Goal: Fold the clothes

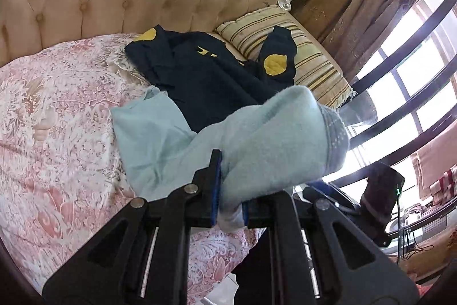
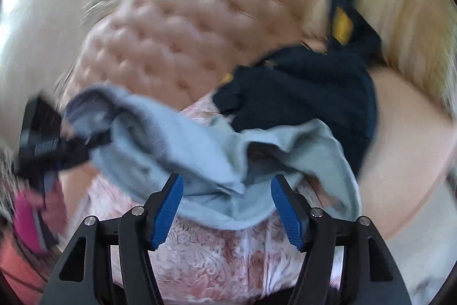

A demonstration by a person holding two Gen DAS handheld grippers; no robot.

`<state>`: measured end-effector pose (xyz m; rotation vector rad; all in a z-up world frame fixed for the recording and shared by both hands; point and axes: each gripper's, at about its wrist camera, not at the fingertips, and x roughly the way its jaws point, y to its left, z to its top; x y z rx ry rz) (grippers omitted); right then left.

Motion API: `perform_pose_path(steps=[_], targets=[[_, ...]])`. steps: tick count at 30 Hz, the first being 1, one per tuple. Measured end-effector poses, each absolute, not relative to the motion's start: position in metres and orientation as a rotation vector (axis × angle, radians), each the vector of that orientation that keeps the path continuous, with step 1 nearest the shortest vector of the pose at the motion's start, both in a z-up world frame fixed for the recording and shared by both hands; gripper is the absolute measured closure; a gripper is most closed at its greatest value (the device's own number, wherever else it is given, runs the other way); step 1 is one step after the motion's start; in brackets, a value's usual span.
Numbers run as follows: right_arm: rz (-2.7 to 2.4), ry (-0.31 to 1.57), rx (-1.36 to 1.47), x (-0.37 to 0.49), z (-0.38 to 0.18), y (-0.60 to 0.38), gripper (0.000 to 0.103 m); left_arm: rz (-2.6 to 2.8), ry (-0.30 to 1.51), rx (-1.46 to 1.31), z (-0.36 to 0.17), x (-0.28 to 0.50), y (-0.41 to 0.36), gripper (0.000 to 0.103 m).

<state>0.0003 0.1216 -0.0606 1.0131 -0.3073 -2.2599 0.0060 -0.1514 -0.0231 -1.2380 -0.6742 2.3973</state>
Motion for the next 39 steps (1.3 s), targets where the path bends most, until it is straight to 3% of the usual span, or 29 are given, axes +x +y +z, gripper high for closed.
perform_pose_path(steps=[4,8,10,19,21,25,26,27,28,30,31,39], targets=[[-2.337,-0.022,0.937,0.007,-0.058,0.089,0.041,2.393,-0.712,-1.232,-0.024,0.009,-0.151,0.089],[-2.370,0.208,0.889,0.013,-0.072,0.066,0.070,2.391,-0.772,-1.222,-0.033,0.014,-0.154,0.089],[-2.370,0.277,0.853,0.017,-0.077,0.057,0.073,2.386,-0.802,-1.221,-0.037,0.016,-0.157,0.089],[-2.361,0.444,0.770,0.021,-0.082,0.028,0.074,2.398,-0.796,-1.225,-0.038,0.020,-0.160,0.089],[-2.353,0.461,0.778,0.014,-0.085,0.026,0.097,2.399,-0.792,-1.227,-0.041,0.021,-0.159,0.089],[-2.339,0.388,0.789,0.002,-0.082,0.030,0.098,2.429,-0.766,-1.243,-0.048,0.027,-0.164,0.084],[-2.337,0.336,0.790,0.001,-0.077,0.034,0.098,2.447,-0.751,-1.252,-0.050,0.029,-0.167,0.082],[-2.328,0.265,0.792,0.001,-0.070,0.038,0.098,2.468,-0.729,-1.266,-0.053,0.030,-0.171,0.072],[-2.306,0.216,0.798,0.002,-0.064,0.039,0.098,2.477,-0.718,-1.285,-0.059,0.032,-0.178,0.050],[-2.248,0.193,0.795,0.006,-0.048,0.029,0.098,2.493,-0.697,-1.324,-0.072,0.037,-0.193,0.021],[-2.221,0.210,0.796,0.007,-0.042,0.021,0.098,2.501,-0.686,-1.344,-0.078,0.039,-0.201,0.018],[-2.134,0.394,0.793,0.005,-0.028,-0.054,0.098,2.557,-0.892,-1.359,-0.118,0.121,-0.258,0.018]])
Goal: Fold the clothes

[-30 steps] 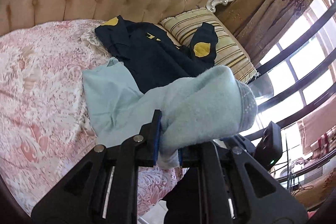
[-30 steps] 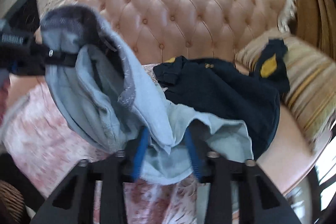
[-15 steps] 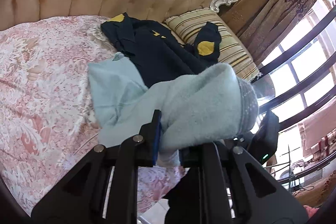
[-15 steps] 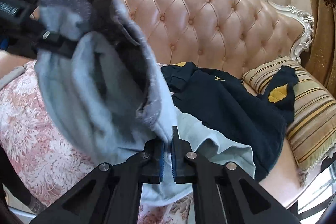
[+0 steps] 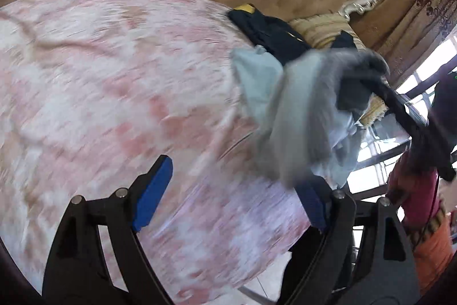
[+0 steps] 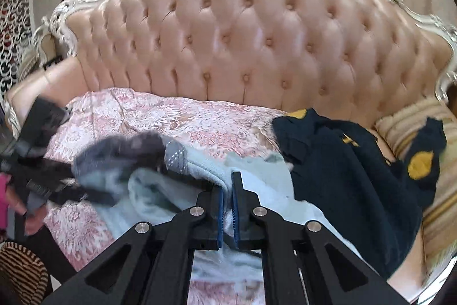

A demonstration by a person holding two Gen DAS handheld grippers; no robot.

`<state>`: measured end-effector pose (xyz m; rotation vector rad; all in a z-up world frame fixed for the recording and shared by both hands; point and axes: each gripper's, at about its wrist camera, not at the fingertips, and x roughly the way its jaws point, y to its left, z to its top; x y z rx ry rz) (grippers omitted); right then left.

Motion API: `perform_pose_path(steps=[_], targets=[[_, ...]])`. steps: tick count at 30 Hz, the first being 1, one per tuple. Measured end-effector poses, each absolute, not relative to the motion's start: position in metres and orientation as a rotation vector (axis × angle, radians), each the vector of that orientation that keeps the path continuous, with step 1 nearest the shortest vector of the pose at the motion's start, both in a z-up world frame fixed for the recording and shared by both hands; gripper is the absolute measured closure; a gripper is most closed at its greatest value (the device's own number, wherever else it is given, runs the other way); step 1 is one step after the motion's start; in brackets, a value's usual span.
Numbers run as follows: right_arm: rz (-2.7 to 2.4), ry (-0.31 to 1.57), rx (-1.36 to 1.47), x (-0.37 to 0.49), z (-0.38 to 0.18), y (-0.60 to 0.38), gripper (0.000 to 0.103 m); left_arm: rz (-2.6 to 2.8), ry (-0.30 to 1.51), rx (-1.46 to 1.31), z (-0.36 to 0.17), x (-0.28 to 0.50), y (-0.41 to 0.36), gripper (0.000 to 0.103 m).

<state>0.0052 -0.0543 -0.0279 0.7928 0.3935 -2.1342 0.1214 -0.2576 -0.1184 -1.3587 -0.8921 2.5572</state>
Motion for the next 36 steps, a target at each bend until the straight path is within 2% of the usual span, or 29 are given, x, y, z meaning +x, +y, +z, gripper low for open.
perform_pose_path(steps=[4,8,16,20,21,22,23,24,25,33,35,36], targets=[[-2.113,0.440,0.784,0.010,-0.033,-0.076,0.098,2.572,-1.137,-1.286,-0.130,0.167,-0.273,0.018],[-2.101,0.469,0.788,0.015,-0.040,-0.086,0.098,2.563,-1.245,-1.191,-0.126,0.163,-0.252,0.018],[-2.121,0.467,0.812,0.012,-0.041,-0.072,0.098,2.531,-1.446,-0.994,-0.119,0.153,-0.209,0.015],[-2.120,0.463,0.817,0.011,-0.041,-0.066,0.098,2.538,-1.408,-1.045,-0.123,0.143,-0.201,0.015],[-2.122,0.460,0.816,0.011,-0.041,-0.065,0.098,2.540,-1.398,-1.058,-0.124,0.140,-0.199,0.020],[-2.124,0.456,0.817,0.011,-0.041,-0.065,0.098,2.542,-1.387,-1.072,-0.125,0.137,-0.197,0.034],[-2.129,0.450,0.818,0.010,-0.040,-0.064,0.098,2.543,-1.377,-1.085,-0.126,0.134,-0.195,0.043],[-2.136,0.444,0.819,0.009,-0.040,-0.062,0.098,2.545,-1.366,-1.098,-0.127,0.132,-0.193,0.060],[-2.141,0.441,0.819,0.008,-0.039,-0.062,0.098,2.554,-1.341,-1.114,-0.127,0.129,-0.189,0.067],[-2.154,0.432,0.827,0.005,-0.041,-0.055,0.098,2.534,-1.365,-1.098,-0.126,0.121,-0.192,0.069],[-2.156,0.439,0.829,0.004,-0.042,-0.054,0.098,2.531,-1.374,-1.088,-0.126,0.119,-0.194,0.078],[-2.157,0.444,0.830,0.004,-0.043,-0.054,0.098,2.529,-1.378,-1.084,-0.126,0.118,-0.195,0.087]])
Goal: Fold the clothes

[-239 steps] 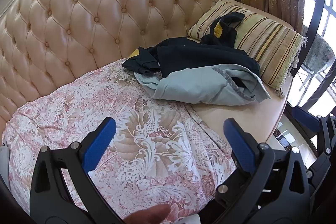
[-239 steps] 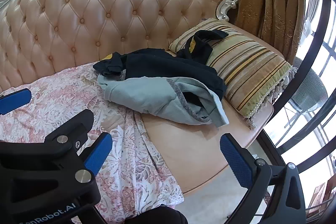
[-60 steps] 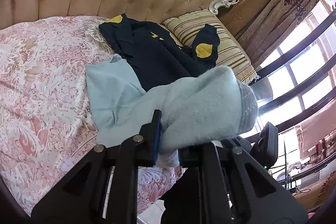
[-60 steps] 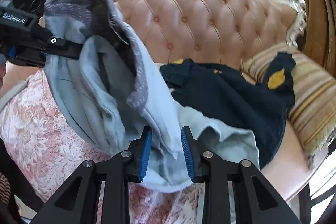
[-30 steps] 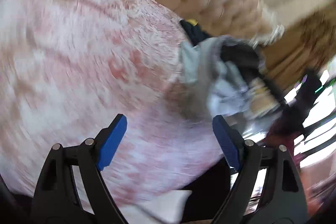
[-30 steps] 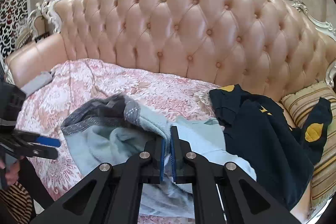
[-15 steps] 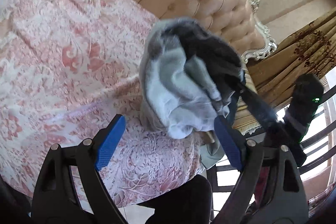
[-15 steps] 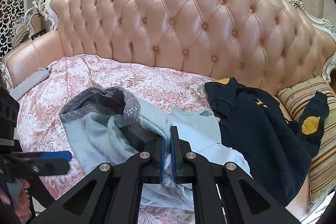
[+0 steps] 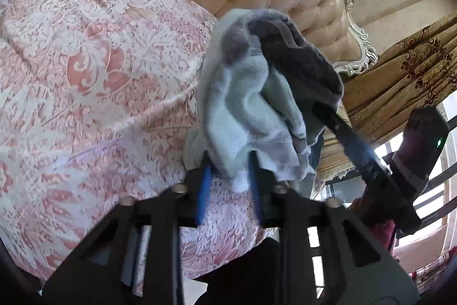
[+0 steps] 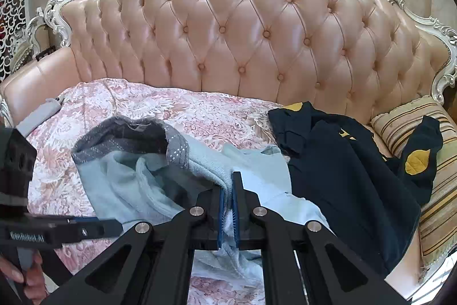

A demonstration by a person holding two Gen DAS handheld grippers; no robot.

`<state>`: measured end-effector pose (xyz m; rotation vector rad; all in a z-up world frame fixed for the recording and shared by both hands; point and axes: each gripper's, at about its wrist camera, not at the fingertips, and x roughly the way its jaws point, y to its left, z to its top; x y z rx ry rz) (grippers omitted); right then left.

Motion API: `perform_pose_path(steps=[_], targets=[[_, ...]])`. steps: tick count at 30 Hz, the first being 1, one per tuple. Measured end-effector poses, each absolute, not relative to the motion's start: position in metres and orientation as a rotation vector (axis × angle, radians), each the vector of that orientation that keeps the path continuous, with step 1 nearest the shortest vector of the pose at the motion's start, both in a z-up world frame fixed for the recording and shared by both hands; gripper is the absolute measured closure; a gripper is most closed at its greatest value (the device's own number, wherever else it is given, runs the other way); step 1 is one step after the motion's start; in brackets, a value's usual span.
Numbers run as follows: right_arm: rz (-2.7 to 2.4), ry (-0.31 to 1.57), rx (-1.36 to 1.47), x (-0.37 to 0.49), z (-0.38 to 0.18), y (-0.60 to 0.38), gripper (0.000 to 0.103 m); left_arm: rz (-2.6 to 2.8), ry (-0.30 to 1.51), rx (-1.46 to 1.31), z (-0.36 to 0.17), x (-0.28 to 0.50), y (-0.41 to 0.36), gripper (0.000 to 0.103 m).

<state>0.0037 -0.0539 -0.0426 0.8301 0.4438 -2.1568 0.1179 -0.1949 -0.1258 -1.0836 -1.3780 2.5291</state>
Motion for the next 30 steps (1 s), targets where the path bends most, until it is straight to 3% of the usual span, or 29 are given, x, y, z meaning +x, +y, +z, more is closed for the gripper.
perform_pose_path(steps=[13,16,18,30], targets=[[-2.206,0.417,0.858,-0.014,-0.057,-0.042,0.095,2.517,-1.371,-1.049,-0.121,0.107,-0.198,0.090],[-2.206,0.428,0.869,-0.017,-0.063,-0.041,0.080,2.509,-1.373,-1.057,-0.123,0.107,-0.199,0.090],[-2.203,0.430,0.879,-0.019,-0.068,-0.040,0.057,2.507,-1.373,-1.061,-0.123,0.106,-0.199,0.090],[-2.207,0.499,0.879,-0.018,-0.091,-0.046,0.057,2.525,-1.340,-1.082,-0.119,0.104,-0.196,0.090]])
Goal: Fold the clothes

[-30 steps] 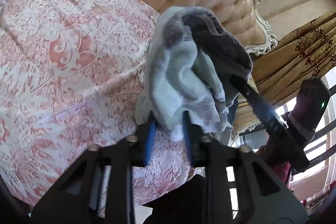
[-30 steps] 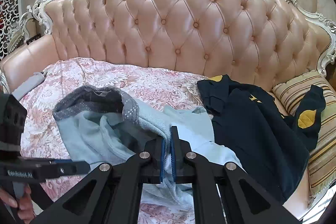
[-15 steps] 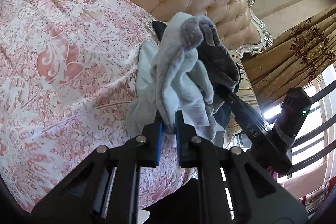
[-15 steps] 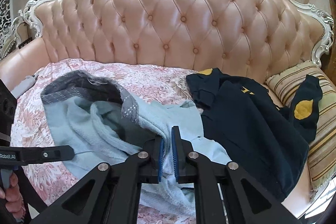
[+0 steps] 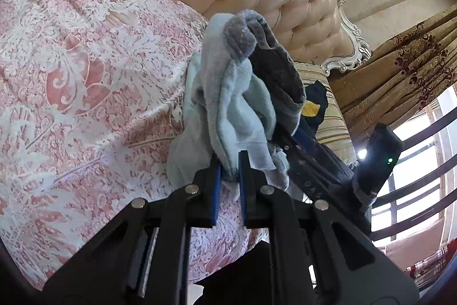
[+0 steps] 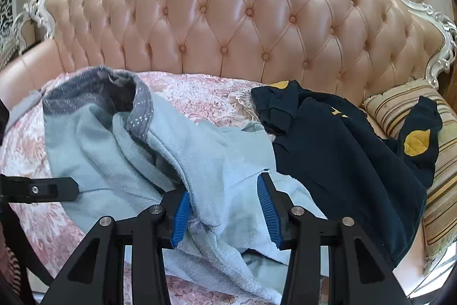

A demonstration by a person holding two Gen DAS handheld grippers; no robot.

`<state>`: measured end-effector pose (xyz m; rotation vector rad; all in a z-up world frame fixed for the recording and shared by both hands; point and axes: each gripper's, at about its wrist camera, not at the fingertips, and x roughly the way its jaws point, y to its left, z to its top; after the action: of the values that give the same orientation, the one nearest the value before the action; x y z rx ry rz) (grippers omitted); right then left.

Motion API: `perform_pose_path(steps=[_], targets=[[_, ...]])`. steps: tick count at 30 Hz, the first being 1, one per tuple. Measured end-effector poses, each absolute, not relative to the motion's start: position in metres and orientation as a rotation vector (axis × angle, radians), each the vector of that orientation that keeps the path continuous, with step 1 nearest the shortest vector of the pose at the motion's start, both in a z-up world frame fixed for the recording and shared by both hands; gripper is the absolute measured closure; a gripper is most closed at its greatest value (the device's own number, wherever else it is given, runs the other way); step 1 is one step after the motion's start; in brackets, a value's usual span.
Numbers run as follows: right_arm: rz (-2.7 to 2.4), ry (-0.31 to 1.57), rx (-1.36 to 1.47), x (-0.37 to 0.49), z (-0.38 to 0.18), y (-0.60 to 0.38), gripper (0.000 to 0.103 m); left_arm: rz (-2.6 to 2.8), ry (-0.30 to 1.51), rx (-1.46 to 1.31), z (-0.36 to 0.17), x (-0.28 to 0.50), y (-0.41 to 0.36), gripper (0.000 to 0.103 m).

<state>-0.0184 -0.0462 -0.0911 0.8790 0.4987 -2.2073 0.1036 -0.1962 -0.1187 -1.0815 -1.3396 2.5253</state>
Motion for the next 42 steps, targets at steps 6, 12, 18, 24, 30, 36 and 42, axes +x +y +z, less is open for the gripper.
perform_pose_path(steps=[6,12,18,24,30,36,42], targets=[[-2.280,0.588,0.843,-0.014,-0.097,-0.052,0.099,2.541,-1.314,-1.095,-0.117,0.103,-0.194,0.090],[-2.353,0.508,0.741,-0.007,-0.062,-0.032,0.100,2.568,-1.269,-1.100,-0.110,0.100,-0.191,0.092],[-2.449,0.545,0.544,0.002,-0.005,-0.011,0.100,2.655,-1.119,-1.059,-0.079,0.093,-0.183,0.092],[-2.550,0.547,0.377,0.004,0.047,0.011,0.099,2.756,-0.917,-0.972,-0.031,0.084,-0.174,0.092],[-2.603,0.575,0.272,-0.001,0.094,0.033,0.099,2.868,-0.727,-0.857,0.029,0.072,-0.174,0.092],[-2.661,0.534,0.167,-0.003,0.141,0.055,0.099,2.962,-0.558,-0.725,0.087,0.063,-0.180,0.092],[-2.691,0.499,0.096,-0.001,0.175,0.070,0.099,3.016,-0.441,-0.623,0.126,0.069,-0.187,0.092]])
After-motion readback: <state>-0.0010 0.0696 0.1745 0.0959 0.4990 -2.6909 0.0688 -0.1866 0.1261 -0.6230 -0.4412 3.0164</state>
